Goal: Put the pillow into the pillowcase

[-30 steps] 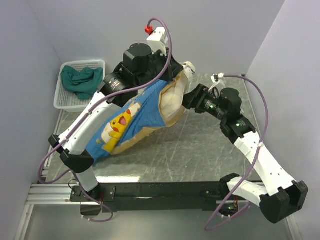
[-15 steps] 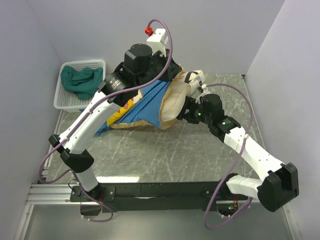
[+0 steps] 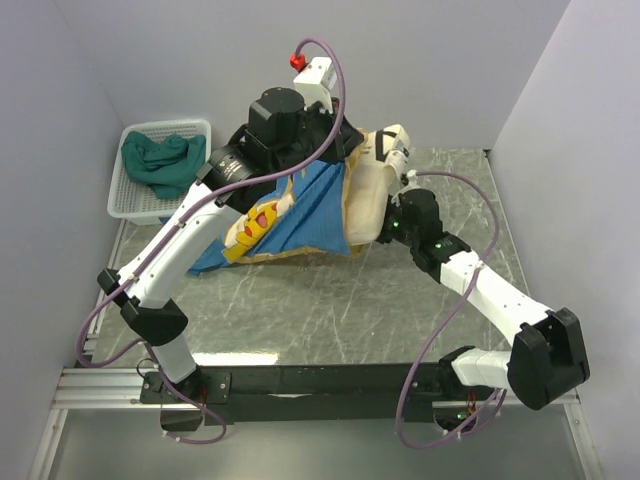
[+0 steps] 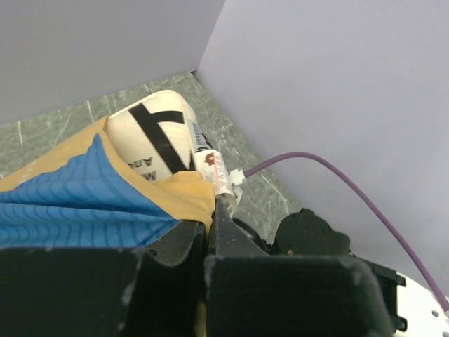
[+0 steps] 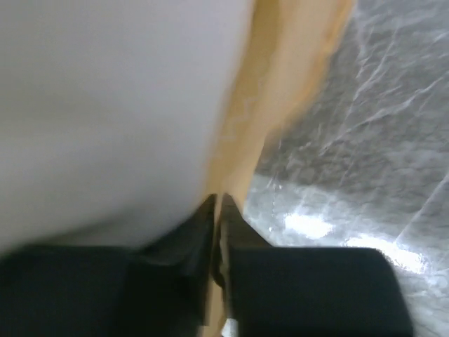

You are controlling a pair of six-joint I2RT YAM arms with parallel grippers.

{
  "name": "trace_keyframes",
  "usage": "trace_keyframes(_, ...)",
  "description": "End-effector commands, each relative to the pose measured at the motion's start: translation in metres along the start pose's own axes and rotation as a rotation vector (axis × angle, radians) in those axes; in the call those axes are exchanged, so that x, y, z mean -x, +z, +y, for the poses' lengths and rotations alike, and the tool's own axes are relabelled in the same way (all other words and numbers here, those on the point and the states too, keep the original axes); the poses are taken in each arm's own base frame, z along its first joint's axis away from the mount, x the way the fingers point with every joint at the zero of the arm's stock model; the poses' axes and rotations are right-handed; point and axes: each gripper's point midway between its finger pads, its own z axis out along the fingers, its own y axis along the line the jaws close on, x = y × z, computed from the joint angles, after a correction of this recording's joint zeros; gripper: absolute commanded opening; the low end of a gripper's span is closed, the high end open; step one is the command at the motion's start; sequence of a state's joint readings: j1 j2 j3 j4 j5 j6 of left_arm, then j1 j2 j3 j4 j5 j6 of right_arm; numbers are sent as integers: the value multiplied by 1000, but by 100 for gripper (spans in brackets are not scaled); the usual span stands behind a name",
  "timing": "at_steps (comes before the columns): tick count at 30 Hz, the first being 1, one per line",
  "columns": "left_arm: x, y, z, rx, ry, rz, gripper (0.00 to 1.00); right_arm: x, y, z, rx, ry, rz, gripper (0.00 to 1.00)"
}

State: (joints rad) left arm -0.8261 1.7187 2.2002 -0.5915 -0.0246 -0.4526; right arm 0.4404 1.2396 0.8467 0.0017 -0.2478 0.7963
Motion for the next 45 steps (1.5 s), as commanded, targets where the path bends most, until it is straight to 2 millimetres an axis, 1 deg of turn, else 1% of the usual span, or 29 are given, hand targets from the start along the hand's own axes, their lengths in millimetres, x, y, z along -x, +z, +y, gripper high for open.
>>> trace_keyframes(1,79,-51,-42,-127,18,-252,5,58,-12,26,50,16,-151,0)
trace_keyframes(2,82,-53,-40,-116,22,-262,4,71,-19,35,57,-2,-186,0)
trace_keyframes(3,87,-59,-35,-88,33,-283,4,93,-33,56,71,-46,-233,0)
trace_keyframes(4,91,-62,-31,-72,38,-295,4,105,-48,59,29,-57,-269,0)
trace_keyframes(5,93,-64,-27,-59,42,-306,4,133,-71,90,72,-87,-344,0)
trace_keyframes(7,99,-69,-15,-25,46,-334,5,155,-99,107,60,-131,-400,0)
trace_keyframes(8,100,-69,-10,-13,46,-341,5,178,-126,137,107,-167,-470,0)
trace_keyframes(10,105,-70,5,19,43,-363,6,193,-146,154,115,-187,-503,0)
trace_keyframes(11,107,-70,9,24,41,-370,6,210,-172,183,167,-212,-562,0)
trace_keyframes(12,111,-69,13,30,47,-381,7,214,-168,184,144,-219,-545,0)
trace_keyframes(13,119,-70,19,47,50,-402,7,220,-173,192,154,-228,-551,0)
trace_keyframes(14,123,-70,22,57,56,-413,7,230,-193,217,210,-249,-585,0)
trace_keyframes(15,132,-71,24,64,61,-435,7,232,-186,219,209,-251,-566,0)
trace_keyframes(17,148,-76,33,83,62,-484,6,242,-199,236,243,-270,-596,0)
trace_keyframes(19,167,-85,42,87,49,-537,7,245,-195,237,231,-277,-594,0)
trace_keyframes(20,173,-89,36,41,54,-547,7,250,-200,241,230,-292,-612,0)
trace_keyframes(21,184,-94,32,21,44,-576,7,250,-192,237,215,-294,-596,0)
trace_keyframes(23,197,-100,30,-1,52,-604,8,253,-190,241,223,-299,-594,0)
trace_keyframes(25,207,-106,21,-42,64,-632,8,254,-179,244,244,-301,-577,0)
trace_keyframes(26,209,-107,17,-61,62,-640,8,253,-176,247,262,-291,-565,0)
trace_keyframes(28,210,-107,3,-149,62,-644,8,249,-156,248,282,-288,-517,0)
trace_keyframes(29,209,-107,-1,-171,58,-640,8,249,-154,253,288,-296,-515,0)
trace_keyframes(30,207,-105,-2,-185,52,-634,8,247,-142,248,269,-295,-489,0)
trace_keyframes(32,205,-100,2,-168,48,-628,7,246,-142,251,272,-296,-491,0)
trace_keyframes(35,197,-88,13,-134,64,-600,7,252,-154,262,309,-303,-532,0)
trace_keyframes(36,192,-82,17,-124,65,-586,7,252,-152,262,306,-303,-523,0)
trace_keyframes(39,189,-75,26,-102,61,-576,6,258,-158,269,310,-314,-540,0)
trace_keyframes(43,198,-81,36,-59,71,-604,7,265,-174,274,312,-325,-589,0)
trace_keyframes(45,200,-82,43,-33,66,-620,7,266,-191,286,358,-325,-616,0)
